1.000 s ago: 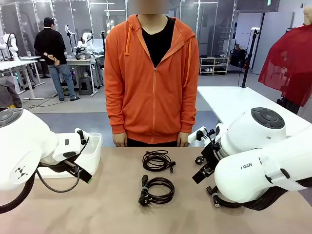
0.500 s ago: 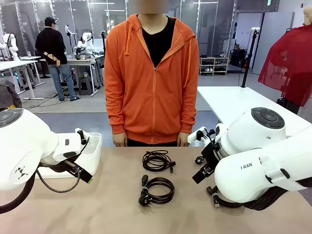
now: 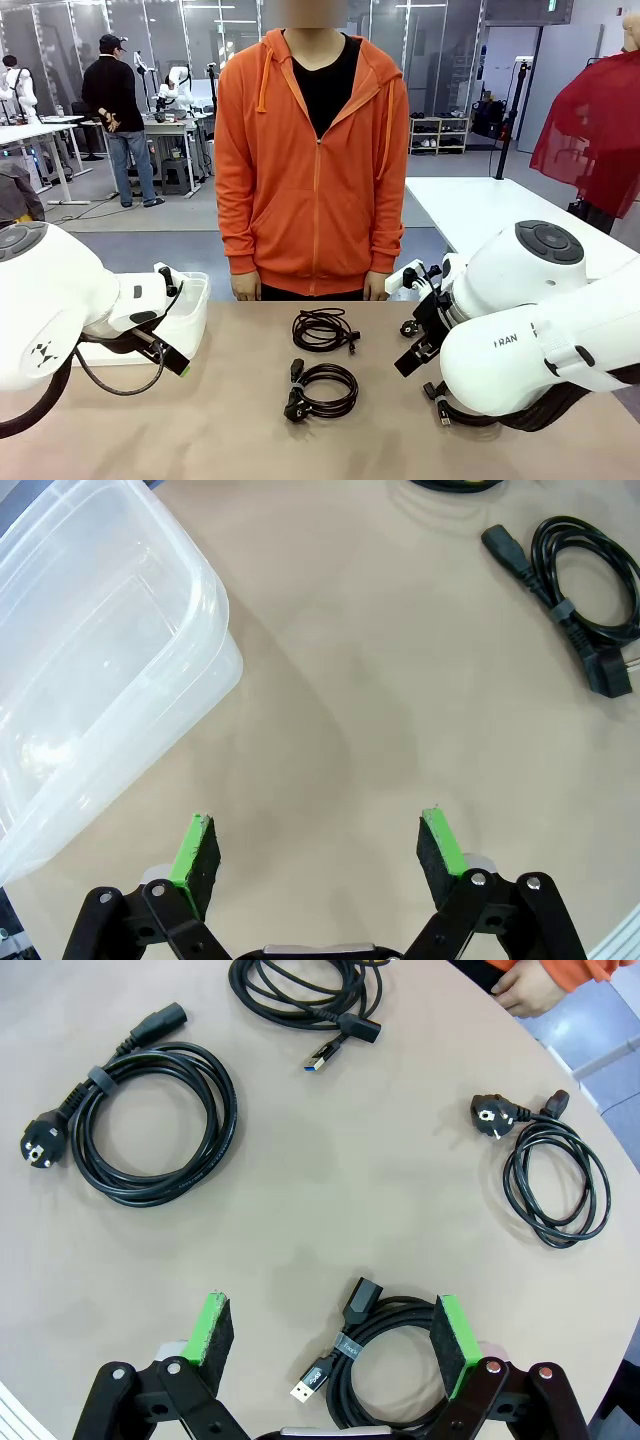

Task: Organize and store the cables.
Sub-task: Place the Power Cable into the Organizing box.

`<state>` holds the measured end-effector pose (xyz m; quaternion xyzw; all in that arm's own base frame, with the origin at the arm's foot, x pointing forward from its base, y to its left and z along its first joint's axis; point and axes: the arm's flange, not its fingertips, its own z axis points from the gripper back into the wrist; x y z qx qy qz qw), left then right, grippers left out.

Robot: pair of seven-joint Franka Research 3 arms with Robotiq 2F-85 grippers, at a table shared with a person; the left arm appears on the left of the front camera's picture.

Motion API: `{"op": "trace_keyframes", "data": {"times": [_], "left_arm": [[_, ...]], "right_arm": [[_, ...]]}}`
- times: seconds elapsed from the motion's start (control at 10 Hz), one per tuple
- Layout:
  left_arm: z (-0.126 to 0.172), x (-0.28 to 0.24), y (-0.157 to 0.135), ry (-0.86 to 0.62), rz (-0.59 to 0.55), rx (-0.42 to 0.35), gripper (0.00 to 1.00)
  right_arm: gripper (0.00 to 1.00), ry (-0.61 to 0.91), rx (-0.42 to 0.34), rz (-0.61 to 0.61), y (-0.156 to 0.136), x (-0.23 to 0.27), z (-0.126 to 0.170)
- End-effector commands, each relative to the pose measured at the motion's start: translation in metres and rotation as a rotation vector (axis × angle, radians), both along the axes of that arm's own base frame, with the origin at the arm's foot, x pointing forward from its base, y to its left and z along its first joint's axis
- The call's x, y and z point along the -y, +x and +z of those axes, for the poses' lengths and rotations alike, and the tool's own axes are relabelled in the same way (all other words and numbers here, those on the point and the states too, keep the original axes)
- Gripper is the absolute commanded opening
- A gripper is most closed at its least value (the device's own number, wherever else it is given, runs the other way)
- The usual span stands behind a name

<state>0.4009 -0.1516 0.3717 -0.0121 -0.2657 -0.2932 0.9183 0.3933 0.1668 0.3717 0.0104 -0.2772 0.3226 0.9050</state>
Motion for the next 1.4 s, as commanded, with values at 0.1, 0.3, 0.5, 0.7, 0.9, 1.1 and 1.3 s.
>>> {"op": "trace_keyframes", "data": {"times": [0.1,0.3,0.5,0.7,0.9,1.1,1.3], "left_arm": [[0.038,0.008,-0.012,0.018,-0.015,-0.017,1.00],[0.078,0.007,-0.029,-0.023,-0.067,-0.047,1.00],[0.129,-0.005,-0.059,-0.082,-0.159,-0.108,1.00],[0.193,-0.024,-0.095,-0.088,-0.215,-0.045,1.00],[0.241,-0.055,-0.128,-0.130,-0.229,0.028,1.00],[0.271,-0.100,-0.161,-0.122,-0.214,0.065,1.00],[0.277,-0.139,-0.179,-0.131,-0.224,0.170,1.00]], "right_arm": [[1.00,-0.023,-0.002,0.028,-0.005,0.005,0.037],[1.00,0.015,-0.053,0.058,-0.006,0.019,0.086],[1.00,0.019,-0.086,0.088,-0.011,0.036,0.140],[1.00,0.039,-0.037,0.097,-0.019,0.057,0.197],[1.00,0.071,-0.005,0.117,-0.030,0.091,0.238],[1.00,0.058,0.014,0.121,-0.046,0.130,0.266],[1.00,0.122,0.073,0.082,-0.057,0.178,0.279]]}}
